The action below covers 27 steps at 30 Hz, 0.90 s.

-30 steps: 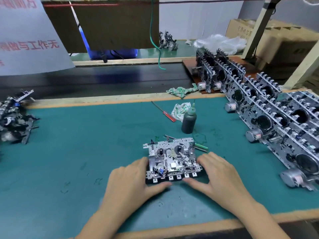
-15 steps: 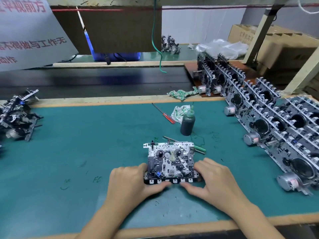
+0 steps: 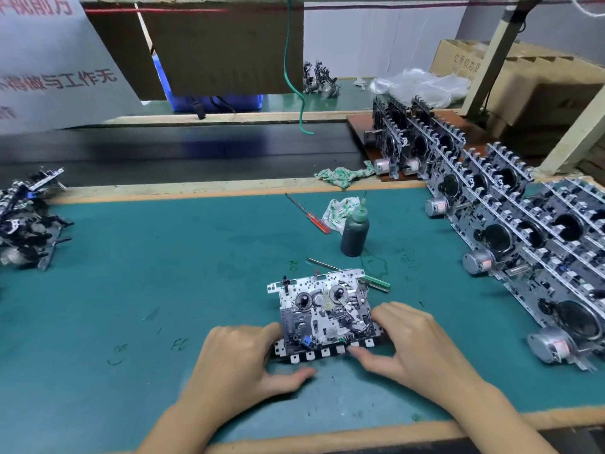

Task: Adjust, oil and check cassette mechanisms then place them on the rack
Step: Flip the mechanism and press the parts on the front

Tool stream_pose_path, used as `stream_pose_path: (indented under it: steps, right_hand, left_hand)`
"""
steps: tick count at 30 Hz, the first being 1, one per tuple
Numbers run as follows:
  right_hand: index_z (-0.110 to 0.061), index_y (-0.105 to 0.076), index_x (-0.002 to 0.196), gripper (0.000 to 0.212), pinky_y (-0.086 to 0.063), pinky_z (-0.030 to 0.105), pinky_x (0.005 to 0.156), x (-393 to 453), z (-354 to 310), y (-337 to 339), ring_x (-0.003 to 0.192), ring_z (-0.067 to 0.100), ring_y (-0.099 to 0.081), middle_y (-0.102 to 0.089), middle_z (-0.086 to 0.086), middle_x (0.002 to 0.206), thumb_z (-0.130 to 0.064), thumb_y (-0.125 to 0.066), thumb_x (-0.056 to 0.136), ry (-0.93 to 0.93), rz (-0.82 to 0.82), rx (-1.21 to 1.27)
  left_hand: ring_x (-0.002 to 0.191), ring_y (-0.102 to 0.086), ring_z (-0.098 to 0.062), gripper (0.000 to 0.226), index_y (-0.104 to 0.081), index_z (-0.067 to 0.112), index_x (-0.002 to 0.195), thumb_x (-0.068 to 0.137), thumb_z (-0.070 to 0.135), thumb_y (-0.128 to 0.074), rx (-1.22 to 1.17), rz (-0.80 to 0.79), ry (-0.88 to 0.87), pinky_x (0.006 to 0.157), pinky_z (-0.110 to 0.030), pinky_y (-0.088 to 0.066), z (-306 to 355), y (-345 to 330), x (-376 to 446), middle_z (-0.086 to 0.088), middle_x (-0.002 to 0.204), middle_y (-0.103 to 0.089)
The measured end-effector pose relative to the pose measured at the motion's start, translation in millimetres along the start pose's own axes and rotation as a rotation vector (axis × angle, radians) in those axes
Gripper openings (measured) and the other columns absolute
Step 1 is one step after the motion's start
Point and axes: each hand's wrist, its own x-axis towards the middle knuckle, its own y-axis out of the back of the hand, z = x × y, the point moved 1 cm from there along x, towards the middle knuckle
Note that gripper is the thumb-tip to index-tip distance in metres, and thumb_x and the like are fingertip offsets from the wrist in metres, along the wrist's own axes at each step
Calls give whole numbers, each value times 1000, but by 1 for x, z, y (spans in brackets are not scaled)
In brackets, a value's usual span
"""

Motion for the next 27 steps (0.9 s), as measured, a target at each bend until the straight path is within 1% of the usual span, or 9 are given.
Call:
stream_pose_path:
  steps: [5, 7, 11, 13, 16, 18, 20, 24, 27]
  right_hand:
    - [-14, -47, 61, 49, -27, 24, 51, -1, -1, 1, 54, 10, -31, -31, -11, 61, -60, -54, 76, 8, -13, 43]
    - [-15, -47, 61, 50, -27, 23, 50, -3, 0, 2, 54, 11, -33, -33, -11, 60, -62, -57, 72, -1, -31, 72]
    - [-11, -54, 61, 51, -37, 26, 47, -4, 0, 0, 51, 14, -42, -44, -6, 56, -61, -57, 72, -9, -41, 48]
    - [-11, -51, 57, 49, -32, 25, 46, -4, -1, -1, 48, 14, -40, -42, -5, 52, -57, -55, 74, -31, -2, 34]
    - [-12, -47, 54, 49, -29, 26, 46, -3, -2, -3, 48, 13, -35, -40, -4, 50, -55, -55, 74, -75, 27, 47]
    - [-12, -46, 54, 48, -28, 25, 47, -3, -3, -3, 50, 11, -32, -39, -5, 50, -55, -55, 73, -94, 24, 62]
    - [-13, -46, 55, 47, -28, 24, 48, -3, -4, -3, 50, 11, -33, -39, -7, 51, -55, -55, 73, -100, 16, 81]
    - [-15, -47, 56, 48, -24, 19, 50, -3, -4, 0, 49, 10, -34, -37, -10, 53, -59, -59, 67, -55, -34, 92]
    - [-19, -43, 58, 45, -23, 19, 50, -2, -5, 0, 50, 7, -30, -32, -15, 56, -61, -56, 70, -76, -41, 62]
  left_hand:
    - [29, -40, -20, 51, -41, 17, 48, 69, 61, -54, 38, 40, 78, 29, -18, -32, -1, -3, 1, 1, 34, -37]
    - [29, -39, -21, 51, -42, 16, 47, 69, 60, -54, 38, 51, 107, 30, -17, -32, -2, -4, 1, 1, 33, -37]
    - [30, -41, -21, 54, -44, 14, 48, 69, 64, -52, 21, 27, 114, 31, -18, -35, -4, -4, 0, 3, 34, -39]
    - [31, -42, -20, 60, -42, 16, 50, 65, 74, -51, 13, -2, 103, 32, -19, -36, -4, -3, 0, 3, 34, -40]
    - [31, -43, -18, 64, -31, 23, 56, 55, 85, -51, 9, 7, 160, 32, -24, -37, 0, -2, 1, 2, 34, -39]
    - [30, -41, -21, 61, -30, 23, 54, 56, 79, -54, 11, 48, 200, 31, -25, -36, 4, -3, 4, 0, 33, -37]
    - [28, -38, -22, 60, -34, 18, 48, 58, 74, -54, 34, 81, 233, 30, -24, -33, 7, -6, 5, 0, 32, -35]
    - [26, -37, -21, 60, -38, 16, 43, 57, 73, -52, 67, 75, 290, 32, -20, -27, 8, -9, 4, -2, 30, -33]
    - [29, -41, -20, 61, -39, 18, 45, 59, 76, -51, 42, 38, 194, 32, -20, -31, 2, -8, 2, 0, 31, -36]
